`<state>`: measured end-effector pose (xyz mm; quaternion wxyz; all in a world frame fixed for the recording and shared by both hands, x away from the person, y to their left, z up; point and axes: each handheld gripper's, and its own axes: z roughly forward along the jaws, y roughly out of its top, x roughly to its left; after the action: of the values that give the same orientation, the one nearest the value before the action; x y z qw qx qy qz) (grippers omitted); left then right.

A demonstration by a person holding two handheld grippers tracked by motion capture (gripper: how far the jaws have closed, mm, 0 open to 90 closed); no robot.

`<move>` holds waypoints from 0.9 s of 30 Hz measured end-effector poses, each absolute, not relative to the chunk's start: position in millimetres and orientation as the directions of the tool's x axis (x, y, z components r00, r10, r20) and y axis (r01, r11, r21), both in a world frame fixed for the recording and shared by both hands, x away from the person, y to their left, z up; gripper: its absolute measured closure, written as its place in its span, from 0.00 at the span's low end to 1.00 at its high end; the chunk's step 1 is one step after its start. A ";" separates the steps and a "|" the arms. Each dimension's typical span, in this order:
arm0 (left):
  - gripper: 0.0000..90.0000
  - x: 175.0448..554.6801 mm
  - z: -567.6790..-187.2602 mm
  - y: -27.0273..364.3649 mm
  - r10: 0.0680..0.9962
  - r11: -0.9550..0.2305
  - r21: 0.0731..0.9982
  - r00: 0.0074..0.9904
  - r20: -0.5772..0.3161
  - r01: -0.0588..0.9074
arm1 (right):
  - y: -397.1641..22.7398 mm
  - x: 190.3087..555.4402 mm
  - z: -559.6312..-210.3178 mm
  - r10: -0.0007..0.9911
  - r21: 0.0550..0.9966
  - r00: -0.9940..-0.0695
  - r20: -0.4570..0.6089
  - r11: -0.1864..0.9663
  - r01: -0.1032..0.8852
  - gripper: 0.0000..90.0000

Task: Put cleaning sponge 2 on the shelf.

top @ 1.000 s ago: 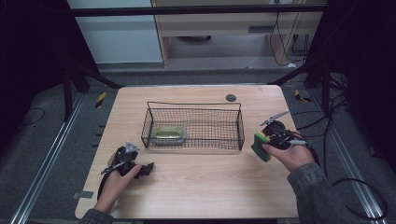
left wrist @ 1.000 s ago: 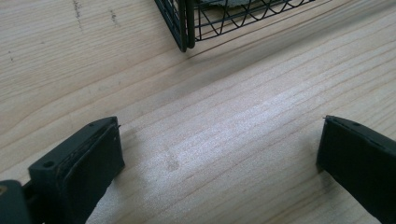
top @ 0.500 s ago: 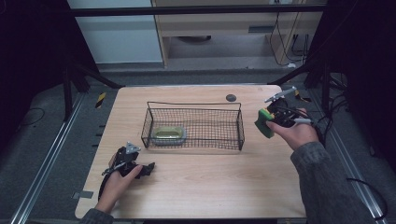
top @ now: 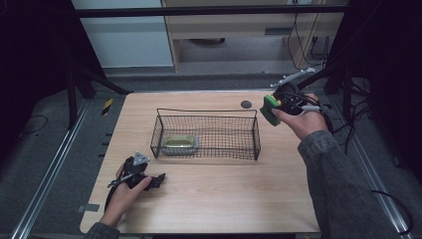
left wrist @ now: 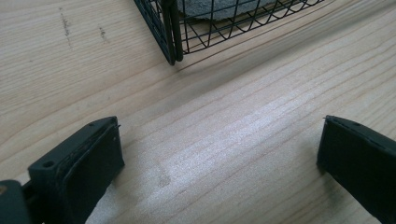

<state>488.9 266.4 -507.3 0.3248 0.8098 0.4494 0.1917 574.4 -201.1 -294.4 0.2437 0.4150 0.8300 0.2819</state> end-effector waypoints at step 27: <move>0.00 489.5 -508.7 268.0 0.844 -0.389 0.710 0.537 0.019 0.587 | -157.6 597.6 -323.2 0.769 0.662 -0.625 -0.136 0.540 0.520 0.71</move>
<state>489.5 268.0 -508.7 0.3331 0.8108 0.4410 0.1928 597.6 -157.6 -323.2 0.2109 0.3783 0.8518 0.2948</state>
